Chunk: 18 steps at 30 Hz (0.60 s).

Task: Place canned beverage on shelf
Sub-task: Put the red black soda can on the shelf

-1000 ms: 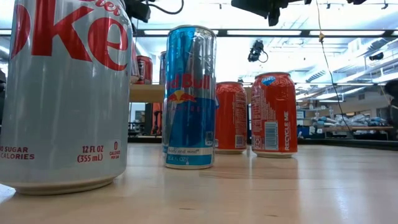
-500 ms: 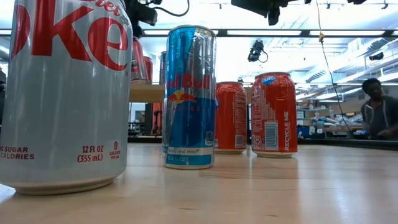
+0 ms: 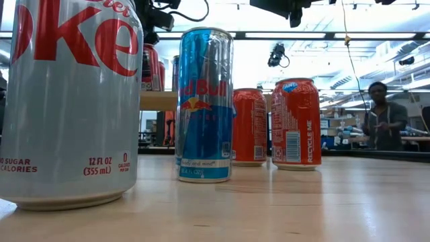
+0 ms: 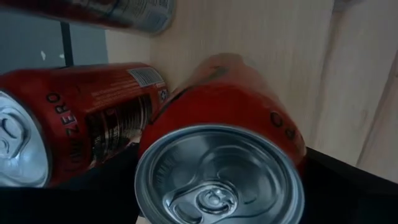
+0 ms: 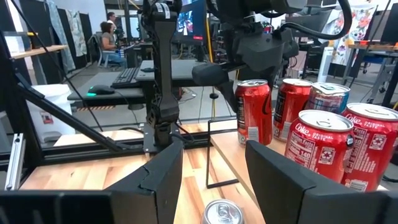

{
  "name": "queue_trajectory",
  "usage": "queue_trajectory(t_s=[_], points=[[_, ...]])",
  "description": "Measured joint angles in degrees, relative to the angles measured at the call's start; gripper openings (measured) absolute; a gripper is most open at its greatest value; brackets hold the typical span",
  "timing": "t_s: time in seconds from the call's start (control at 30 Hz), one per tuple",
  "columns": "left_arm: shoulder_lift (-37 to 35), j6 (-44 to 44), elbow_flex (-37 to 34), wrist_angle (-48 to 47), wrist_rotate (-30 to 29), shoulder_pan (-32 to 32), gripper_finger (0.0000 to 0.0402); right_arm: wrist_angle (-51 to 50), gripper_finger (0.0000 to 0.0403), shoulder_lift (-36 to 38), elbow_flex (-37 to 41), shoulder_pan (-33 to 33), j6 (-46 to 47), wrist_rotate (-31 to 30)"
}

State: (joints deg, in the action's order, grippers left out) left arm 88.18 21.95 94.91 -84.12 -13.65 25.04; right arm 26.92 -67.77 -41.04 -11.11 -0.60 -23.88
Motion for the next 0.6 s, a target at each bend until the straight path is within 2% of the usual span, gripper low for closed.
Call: queue_trajectory(t_s=[0.23, 0.6], points=[[0.11, -1.21, -0.06, 0.33, -2.13, -0.18, 0.0393, 0.0, 0.0185, 0.0, 0.0, 0.01, 0.07, 0.0], [0.11, 0.74, -0.06, -0.82, -9.77, -2.67, 0.0392, 0.0, 0.0185, 0.0, 0.0, 0.0, 0.0, 0.0]])
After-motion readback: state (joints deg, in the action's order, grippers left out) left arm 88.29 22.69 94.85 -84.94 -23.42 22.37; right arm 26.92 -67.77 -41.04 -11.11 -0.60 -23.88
